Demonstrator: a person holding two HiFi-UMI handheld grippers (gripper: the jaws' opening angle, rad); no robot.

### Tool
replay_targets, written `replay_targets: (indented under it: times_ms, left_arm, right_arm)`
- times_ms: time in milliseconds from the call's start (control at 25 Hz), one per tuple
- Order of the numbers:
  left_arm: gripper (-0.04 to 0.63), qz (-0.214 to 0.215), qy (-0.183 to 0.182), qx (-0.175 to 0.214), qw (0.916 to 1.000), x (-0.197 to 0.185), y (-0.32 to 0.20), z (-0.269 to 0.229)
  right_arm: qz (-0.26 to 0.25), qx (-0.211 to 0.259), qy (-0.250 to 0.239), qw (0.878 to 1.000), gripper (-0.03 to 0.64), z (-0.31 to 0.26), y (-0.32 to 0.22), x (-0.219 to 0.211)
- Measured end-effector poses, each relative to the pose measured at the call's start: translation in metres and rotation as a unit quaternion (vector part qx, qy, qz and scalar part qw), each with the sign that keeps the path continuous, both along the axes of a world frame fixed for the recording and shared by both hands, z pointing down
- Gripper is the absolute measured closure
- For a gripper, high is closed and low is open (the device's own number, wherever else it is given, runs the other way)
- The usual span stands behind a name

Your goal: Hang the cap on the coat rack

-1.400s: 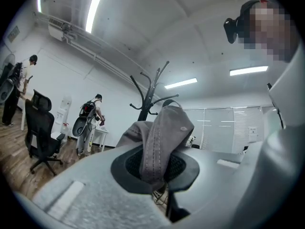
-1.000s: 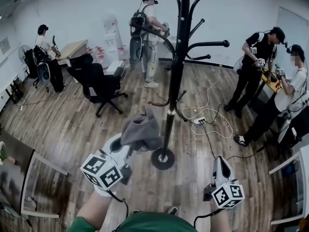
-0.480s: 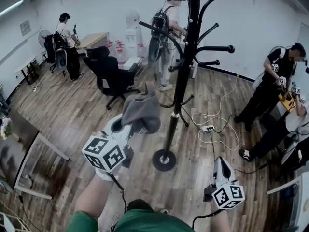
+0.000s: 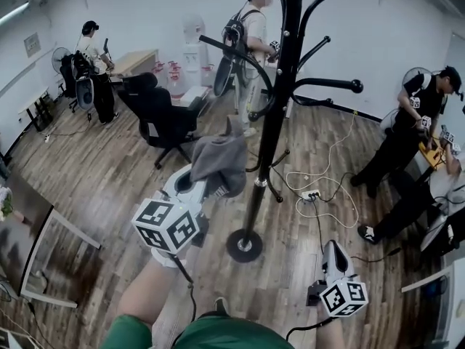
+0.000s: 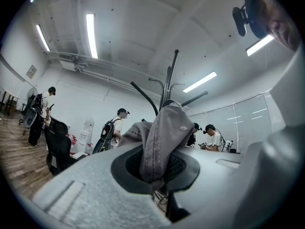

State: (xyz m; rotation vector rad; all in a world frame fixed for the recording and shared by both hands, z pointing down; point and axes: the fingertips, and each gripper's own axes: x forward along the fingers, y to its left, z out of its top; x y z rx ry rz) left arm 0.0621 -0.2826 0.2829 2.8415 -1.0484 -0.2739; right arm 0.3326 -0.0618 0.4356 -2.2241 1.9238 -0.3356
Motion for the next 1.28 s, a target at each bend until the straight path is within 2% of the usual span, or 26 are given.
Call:
replay_targets:
  times_ms: [240, 480, 680, 880, 1280]
  left_arm:
    - [0.575, 0.012, -0.006, 0.014, 0.9998, 0.023, -0.028, 0.001]
    - [0.575, 0.026, -0.026, 0.037, 0.9986, 0.041, -0.046, 0.003]
    - [0.575, 0.032, -0.040, 0.043, 0.9978, 0.052, -0.054, 0.011]
    - [0.575, 0.017, -0.044, 0.038, 0.9982, 0.060, -0.062, 0.015]
    - [0.575, -0.036, -0.058, 0.026, 0.9973, 0.089, -0.065, 0.020]
  right_arm:
    - [0.020, -0.009, 0.006, 1.000, 0.614, 0.002, -0.027, 0.005]
    - [0.016, -0.016, 0.003, 1.000, 0.614, 0.012, -0.059, -0.009]
    - [0.012, -0.028, -0.002, 1.000, 0.615, 0.024, -0.074, -0.012]
    - [0.003, -0.028, -0.004, 1.000, 0.614, 0.023, -0.086, 0.002]
    - [-0.057, -0.025, 0.000, 0.998, 0.614, 0.015, -0.106, 0.043]
